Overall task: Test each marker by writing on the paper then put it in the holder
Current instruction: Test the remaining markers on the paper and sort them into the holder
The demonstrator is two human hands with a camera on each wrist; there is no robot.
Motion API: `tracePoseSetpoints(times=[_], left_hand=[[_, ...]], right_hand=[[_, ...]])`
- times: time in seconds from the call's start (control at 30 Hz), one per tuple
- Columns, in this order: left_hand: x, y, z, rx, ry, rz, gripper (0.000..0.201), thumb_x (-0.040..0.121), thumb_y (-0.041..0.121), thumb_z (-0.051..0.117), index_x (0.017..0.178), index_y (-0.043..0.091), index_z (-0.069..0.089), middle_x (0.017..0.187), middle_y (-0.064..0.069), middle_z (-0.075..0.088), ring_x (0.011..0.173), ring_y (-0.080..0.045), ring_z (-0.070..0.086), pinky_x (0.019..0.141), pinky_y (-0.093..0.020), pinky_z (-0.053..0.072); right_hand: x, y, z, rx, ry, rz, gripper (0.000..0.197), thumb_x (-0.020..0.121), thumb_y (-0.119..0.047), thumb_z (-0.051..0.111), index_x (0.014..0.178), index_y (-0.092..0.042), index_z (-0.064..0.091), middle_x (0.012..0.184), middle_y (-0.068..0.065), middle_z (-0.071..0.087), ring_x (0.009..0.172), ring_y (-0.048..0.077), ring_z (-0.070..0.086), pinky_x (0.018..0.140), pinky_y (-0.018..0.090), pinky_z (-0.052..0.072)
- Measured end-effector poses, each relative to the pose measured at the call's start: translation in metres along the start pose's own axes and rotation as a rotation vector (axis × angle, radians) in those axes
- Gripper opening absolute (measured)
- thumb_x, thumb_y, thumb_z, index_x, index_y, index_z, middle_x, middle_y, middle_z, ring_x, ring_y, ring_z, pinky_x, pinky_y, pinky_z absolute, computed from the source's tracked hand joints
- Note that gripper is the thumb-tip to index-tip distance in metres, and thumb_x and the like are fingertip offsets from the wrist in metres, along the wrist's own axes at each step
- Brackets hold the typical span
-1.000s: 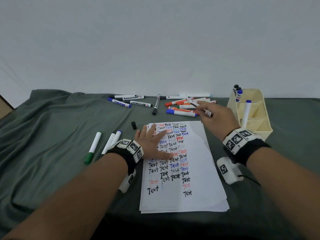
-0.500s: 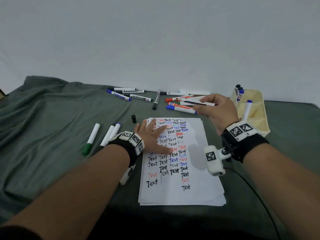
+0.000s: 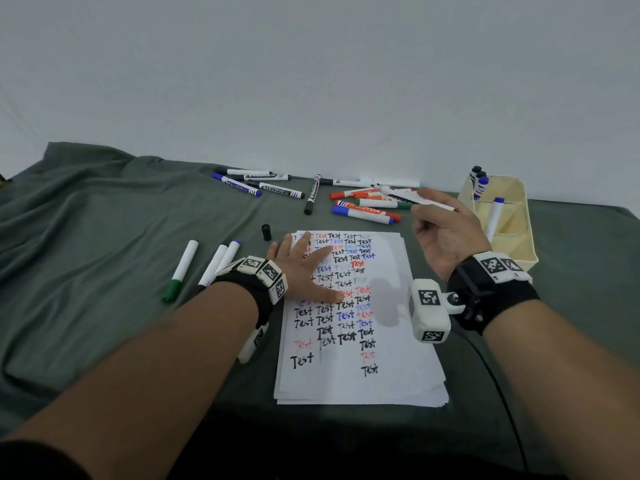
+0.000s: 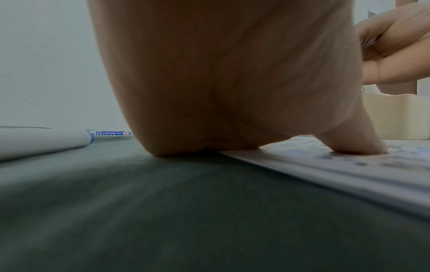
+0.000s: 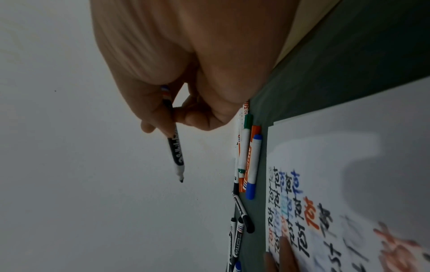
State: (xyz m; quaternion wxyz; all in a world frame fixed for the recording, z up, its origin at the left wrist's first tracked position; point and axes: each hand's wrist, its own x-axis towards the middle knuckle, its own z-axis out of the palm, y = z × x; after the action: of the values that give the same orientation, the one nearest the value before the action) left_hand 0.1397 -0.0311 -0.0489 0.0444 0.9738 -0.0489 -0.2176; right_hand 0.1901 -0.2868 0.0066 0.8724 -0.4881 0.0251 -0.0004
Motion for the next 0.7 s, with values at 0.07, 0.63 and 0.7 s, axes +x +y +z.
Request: tracePoseSetpoints(times=[0.07,0.63,0.7], left_hand=[[0.001,0.000,0.000,-0.003,-0.002,0.002,0.119,0.055,0.105,0.035,0.150,0.054,-0.015,0.163,0.002,-0.030,0.149,-0.033,-0.027,0.119,-0.054,-0.015],[0.001,-0.001,0.000,-0.019,-0.005,-0.007,0.121,0.052,0.106,0.036,0.149,0.055,-0.016,0.163,0.002,-0.029,0.149,-0.032,-0.027,0.118,-0.054,-0.015],[0.001,-0.001,-0.001,-0.023,-0.007,-0.009,0.121,0.052,0.106,0.036,0.149,0.056,-0.016,0.163,0.003,-0.029,0.149,-0.032,-0.027,0.118,-0.054,-0.015]], right_hand=[[0.000,0.000,-0.001,0.038,-0.001,0.009,0.031,0.082,0.020,0.064,0.102,-0.002,0.073,0.073,0.006,0.068,0.059,0.013,0.054,0.056,0.020,0.044],[0.002,0.025,-0.003,-0.175,-0.082,0.073,0.011,0.098,-0.010,0.068,0.107,-0.008,0.061,0.082,0.007,0.075,0.073,0.019,0.070,0.065,0.026,0.060],[0.003,0.030,-0.007,-0.200,-0.077,0.058,0.025,0.088,0.006,0.073,0.104,-0.010,0.061,0.084,0.007,0.076,0.079,0.021,0.073,0.068,0.027,0.060]])
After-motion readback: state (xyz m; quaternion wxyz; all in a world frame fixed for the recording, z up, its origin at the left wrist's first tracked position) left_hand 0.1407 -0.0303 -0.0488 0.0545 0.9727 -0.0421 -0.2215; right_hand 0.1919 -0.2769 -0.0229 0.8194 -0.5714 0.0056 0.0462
